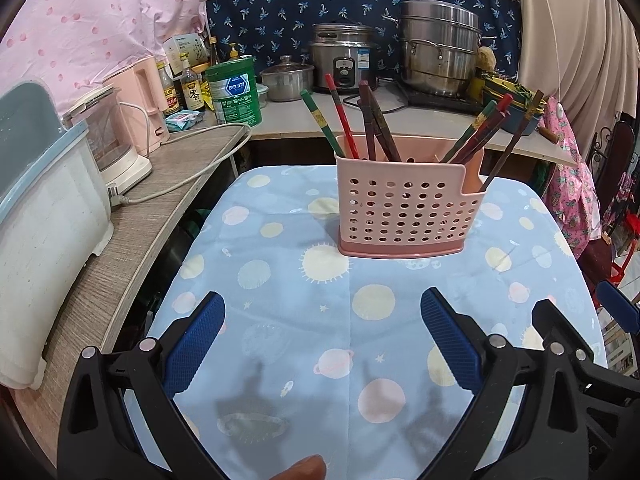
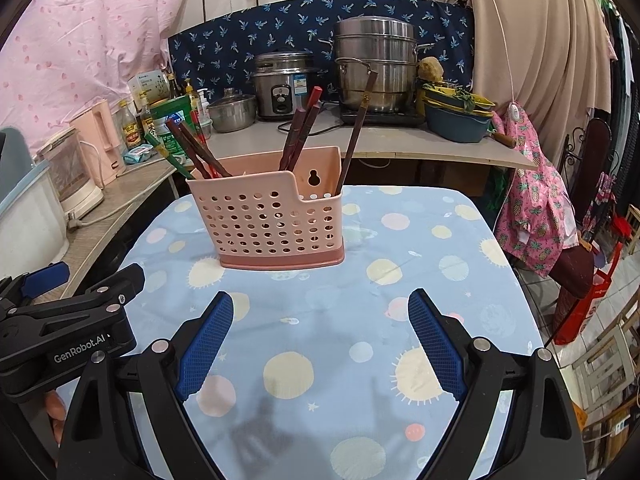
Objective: Organize utensils
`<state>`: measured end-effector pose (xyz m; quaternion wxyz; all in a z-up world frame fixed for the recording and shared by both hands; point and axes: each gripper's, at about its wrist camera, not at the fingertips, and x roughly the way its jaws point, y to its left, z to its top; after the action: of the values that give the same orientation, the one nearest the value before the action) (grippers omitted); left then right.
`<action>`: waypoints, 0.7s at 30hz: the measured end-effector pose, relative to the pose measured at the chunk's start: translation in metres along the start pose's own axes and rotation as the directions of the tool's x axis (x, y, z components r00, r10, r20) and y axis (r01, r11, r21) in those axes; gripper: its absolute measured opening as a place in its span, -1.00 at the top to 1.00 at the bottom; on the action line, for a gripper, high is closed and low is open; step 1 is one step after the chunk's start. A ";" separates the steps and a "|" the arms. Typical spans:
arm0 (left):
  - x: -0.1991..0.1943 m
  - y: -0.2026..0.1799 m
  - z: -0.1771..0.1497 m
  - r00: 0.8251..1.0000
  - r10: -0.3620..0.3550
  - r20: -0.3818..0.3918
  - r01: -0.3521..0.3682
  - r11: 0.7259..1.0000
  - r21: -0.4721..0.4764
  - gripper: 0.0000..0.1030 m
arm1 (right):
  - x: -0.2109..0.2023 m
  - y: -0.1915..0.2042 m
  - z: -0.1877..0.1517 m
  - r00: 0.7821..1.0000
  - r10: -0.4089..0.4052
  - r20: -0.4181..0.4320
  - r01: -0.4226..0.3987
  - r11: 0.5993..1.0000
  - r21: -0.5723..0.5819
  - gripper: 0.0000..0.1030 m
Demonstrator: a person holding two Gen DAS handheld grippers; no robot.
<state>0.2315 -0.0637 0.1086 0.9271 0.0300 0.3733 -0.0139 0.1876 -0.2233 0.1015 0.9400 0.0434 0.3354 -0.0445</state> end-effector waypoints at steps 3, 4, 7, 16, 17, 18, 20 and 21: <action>0.002 -0.001 0.002 1.000 -0.001 0.005 0.001 1.000 0.002 -0.83 | 0.004 0.000 0.001 1.000 0.000 -0.002 0.000 1.000 0.000 -0.65; 0.003 -0.001 0.002 1.000 -0.001 0.005 0.001 1.000 0.002 -0.83 | 0.004 0.000 0.001 1.000 0.000 -0.002 0.000 1.000 0.000 -0.65; 0.005 -0.002 0.002 1.000 -0.003 0.002 0.003 1.000 0.001 -0.83 | 0.005 0.000 0.002 1.000 -0.001 -0.003 0.001 1.000 0.000 -0.65; 0.013 -0.002 0.004 1.000 -0.004 -0.004 0.004 1.000 0.001 -0.83 | 0.010 -0.002 0.004 1.000 -0.001 -0.008 0.001 1.000 0.001 -0.65; 0.014 -0.002 0.004 1.000 -0.003 -0.005 0.003 1.000 0.001 -0.83 | 0.013 -0.003 0.004 1.000 0.000 -0.010 0.000 1.000 0.001 -0.65; 0.015 -0.003 0.004 1.000 -0.002 -0.006 0.002 1.000 0.002 -0.83 | 0.014 -0.004 0.004 1.000 0.000 -0.010 0.000 1.000 0.001 -0.65; 0.016 -0.003 0.004 1.000 0.001 -0.004 -0.001 1.000 0.004 -0.83 | 0.015 -0.004 0.005 1.000 0.000 -0.010 0.000 1.000 0.001 -0.65; 0.016 -0.003 0.004 1.000 0.000 -0.004 0.000 1.000 0.004 -0.83 | 0.014 -0.003 0.005 1.000 0.000 -0.010 0.000 1.000 0.001 -0.65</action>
<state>0.2456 -0.0669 0.1001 0.9263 0.0317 0.3752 -0.0147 0.2009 -0.2279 0.0959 0.9382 0.0441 0.3403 -0.0445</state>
